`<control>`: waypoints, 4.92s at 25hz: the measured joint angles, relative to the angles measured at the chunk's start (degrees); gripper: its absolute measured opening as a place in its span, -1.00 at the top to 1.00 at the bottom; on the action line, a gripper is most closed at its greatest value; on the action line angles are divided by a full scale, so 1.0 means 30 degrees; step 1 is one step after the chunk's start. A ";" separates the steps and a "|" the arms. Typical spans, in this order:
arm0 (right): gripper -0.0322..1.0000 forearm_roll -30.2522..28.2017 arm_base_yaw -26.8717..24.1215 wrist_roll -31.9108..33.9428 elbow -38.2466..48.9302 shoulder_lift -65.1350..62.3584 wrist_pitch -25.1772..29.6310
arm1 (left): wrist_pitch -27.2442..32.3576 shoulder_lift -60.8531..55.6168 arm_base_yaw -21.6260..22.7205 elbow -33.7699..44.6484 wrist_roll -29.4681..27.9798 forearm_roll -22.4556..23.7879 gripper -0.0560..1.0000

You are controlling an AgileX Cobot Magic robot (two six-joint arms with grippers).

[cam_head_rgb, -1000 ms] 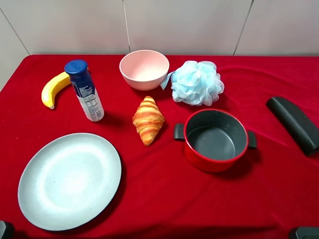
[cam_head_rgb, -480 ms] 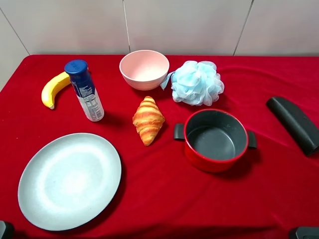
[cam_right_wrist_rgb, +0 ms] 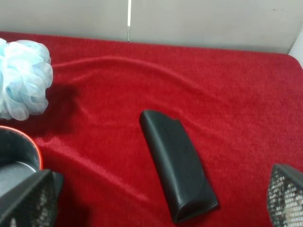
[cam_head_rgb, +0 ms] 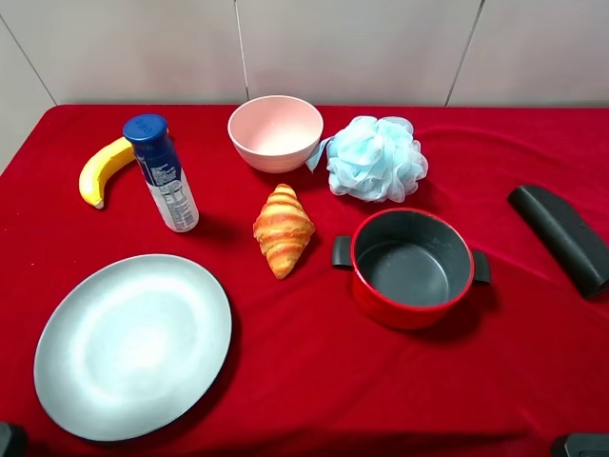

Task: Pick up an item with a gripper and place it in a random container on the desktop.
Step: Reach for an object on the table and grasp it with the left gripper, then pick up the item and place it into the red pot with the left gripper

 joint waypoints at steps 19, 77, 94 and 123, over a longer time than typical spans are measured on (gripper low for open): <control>-0.41 0.0000 0.0000 0.0000 0.0000 0.0000 0.0000 | -0.7481 0.8963 -0.1946 0.0000 0.2515 -0.1855 -0.98; -0.41 0.0000 0.0000 0.0000 0.0000 0.0000 0.0000 | -2.1436 2.3739 -0.7766 -0.0036 0.2496 -0.1952 -0.73; -0.41 0.0000 0.0000 0.0000 0.0000 0.0000 0.0000 | -2.1436 2.3739 -0.7803 -0.0036 0.2459 -0.1952 -0.09; -0.41 0.0000 0.0000 0.0000 0.0000 0.0000 0.0000 | -1.8956 2.3747 -0.7946 -0.2499 0.2459 -0.1932 -0.05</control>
